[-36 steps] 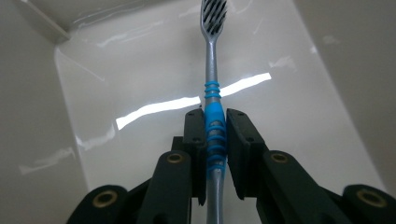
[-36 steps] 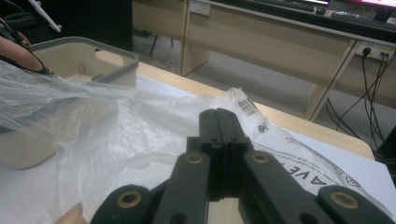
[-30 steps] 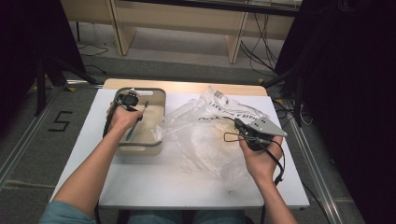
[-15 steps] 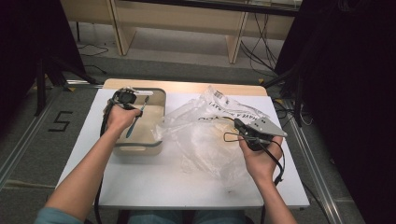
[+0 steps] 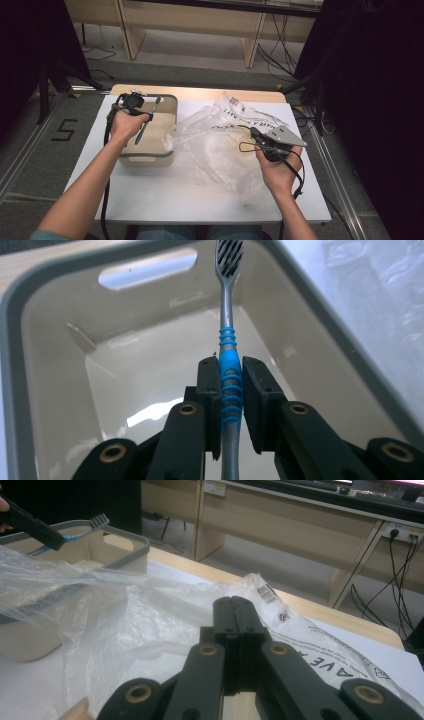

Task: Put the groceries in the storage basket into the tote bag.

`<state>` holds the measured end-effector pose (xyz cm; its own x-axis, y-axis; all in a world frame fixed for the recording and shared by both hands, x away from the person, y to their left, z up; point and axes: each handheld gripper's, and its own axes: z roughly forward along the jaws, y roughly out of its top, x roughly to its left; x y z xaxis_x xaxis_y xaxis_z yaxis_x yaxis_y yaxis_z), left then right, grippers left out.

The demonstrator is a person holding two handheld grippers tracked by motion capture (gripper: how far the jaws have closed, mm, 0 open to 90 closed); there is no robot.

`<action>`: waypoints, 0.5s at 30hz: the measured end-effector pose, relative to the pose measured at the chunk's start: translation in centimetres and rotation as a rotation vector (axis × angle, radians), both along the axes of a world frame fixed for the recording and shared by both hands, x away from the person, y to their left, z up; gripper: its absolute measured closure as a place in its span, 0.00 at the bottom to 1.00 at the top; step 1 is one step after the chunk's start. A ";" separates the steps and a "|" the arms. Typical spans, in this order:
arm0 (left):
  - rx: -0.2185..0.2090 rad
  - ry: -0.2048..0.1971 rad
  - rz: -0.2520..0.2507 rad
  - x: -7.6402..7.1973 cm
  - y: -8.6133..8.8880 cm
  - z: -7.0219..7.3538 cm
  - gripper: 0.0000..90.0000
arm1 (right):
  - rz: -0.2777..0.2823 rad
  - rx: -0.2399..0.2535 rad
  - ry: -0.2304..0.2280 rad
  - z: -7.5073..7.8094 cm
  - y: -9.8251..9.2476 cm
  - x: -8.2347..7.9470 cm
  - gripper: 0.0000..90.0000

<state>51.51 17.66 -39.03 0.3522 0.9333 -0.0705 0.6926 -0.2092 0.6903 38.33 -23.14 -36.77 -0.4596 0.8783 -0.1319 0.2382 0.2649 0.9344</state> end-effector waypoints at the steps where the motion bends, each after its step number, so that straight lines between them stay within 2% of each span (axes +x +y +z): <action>1: -0.004 -0.008 -0.001 -0.1 -0.1 0.3 0.87 | 0.000 0.000 0.000 0.0 0.0 0.0 1.00; 4: -0.008 -0.021 -0.016 -0.6 -0.3 1.1 0.87 | -0.001 0.001 0.000 0.0 0.0 0.0 1.00; 7: -0.035 -0.025 -0.036 -1.2 -0.6 1.5 0.87 | -0.002 0.002 0.002 0.0 0.0 0.0 1.00; 11: -0.050 -0.039 -0.058 -2.1 -0.8 2.2 0.87 | -0.001 0.005 0.007 0.0 0.0 0.0 1.00; 15: -0.057 -0.077 -0.075 -3.3 -0.8 3.3 0.87 | 0.002 0.010 0.013 -0.1 -0.1 0.0 1.00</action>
<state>48.21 16.82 -35.78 0.4273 0.8994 -0.0925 0.6207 -0.2174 0.7533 38.30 -23.24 -36.82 -0.4629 0.8787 -0.1169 0.2497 0.2558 0.9339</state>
